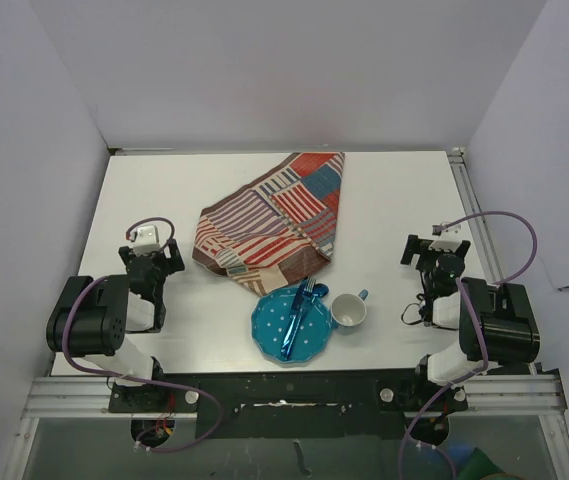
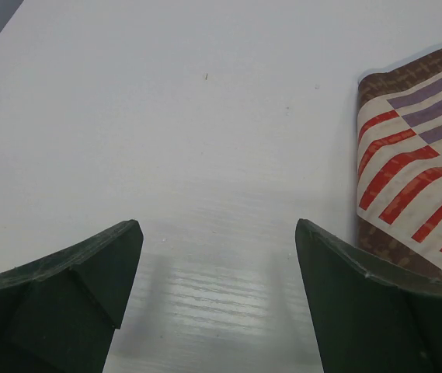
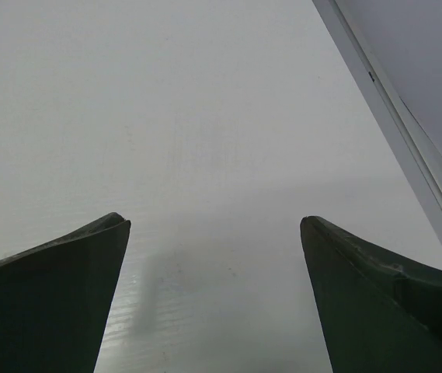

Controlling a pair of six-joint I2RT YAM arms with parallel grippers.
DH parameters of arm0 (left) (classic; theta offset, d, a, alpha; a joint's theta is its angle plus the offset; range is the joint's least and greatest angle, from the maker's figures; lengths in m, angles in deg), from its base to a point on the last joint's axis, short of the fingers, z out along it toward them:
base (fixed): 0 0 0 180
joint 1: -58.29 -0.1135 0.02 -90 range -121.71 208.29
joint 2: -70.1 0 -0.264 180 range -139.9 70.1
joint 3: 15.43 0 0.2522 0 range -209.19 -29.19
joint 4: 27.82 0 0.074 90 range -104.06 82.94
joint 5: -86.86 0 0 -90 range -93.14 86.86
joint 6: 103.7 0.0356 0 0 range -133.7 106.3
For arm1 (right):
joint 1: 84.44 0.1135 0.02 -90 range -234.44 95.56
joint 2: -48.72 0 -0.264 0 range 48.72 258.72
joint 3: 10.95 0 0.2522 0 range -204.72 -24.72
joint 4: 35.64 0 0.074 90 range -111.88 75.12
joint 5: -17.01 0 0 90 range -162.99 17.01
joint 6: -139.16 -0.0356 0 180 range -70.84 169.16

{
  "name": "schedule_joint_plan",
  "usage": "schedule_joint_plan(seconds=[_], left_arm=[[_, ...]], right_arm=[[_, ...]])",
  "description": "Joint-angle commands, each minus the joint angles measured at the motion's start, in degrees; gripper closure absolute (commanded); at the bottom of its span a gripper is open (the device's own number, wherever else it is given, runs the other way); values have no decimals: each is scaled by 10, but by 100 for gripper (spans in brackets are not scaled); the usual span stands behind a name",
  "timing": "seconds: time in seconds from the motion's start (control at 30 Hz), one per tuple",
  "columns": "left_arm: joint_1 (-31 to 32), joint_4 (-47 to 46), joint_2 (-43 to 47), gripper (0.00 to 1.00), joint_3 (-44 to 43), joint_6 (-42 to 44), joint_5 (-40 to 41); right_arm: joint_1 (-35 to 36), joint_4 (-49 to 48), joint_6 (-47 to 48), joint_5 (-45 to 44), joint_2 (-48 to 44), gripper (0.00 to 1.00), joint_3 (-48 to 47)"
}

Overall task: Set the dinner table for one person
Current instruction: Flatten out the napkin at the center of the board.

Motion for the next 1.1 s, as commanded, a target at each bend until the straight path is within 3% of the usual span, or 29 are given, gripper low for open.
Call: schedule_joint_plan(seconds=[0.0, 0.27, 0.37, 0.47, 0.6, 0.7, 0.8, 0.93, 1.07], left_arm=[[-3, -46, 1, 17, -10, -2, -1], [-3, -46, 1, 17, -10, -2, -2], [-3, -46, 1, 17, -10, -2, -1], [-3, -46, 1, 17, -10, -2, -2], [-3, -46, 1, 17, -10, -2, -2], [-3, -46, 1, 17, -10, -2, -2], [-3, -46, 0, 17, -11, -2, -3], [-3, -45, 0, 17, -11, -2, -2], [-3, -45, 0, 17, -10, -1, 0]], right_arm=[[-2, -28, -3, -1, 0, 2, -16], [5, -25, -4, -24, -5, 2, -16], [7, -18, 13, 12, -35, 2, -11], [23, 160, 5, -24, -107, 2, -67], [36, 487, -116, -42, -170, 3, -251], [84, 637, -63, -56, -188, 3, -365], [137, 629, -68, -136, -246, 2, -366], [27, 562, -193, 15, -318, 2, -297], [-6, 669, -192, 24, -239, 3, -360]])
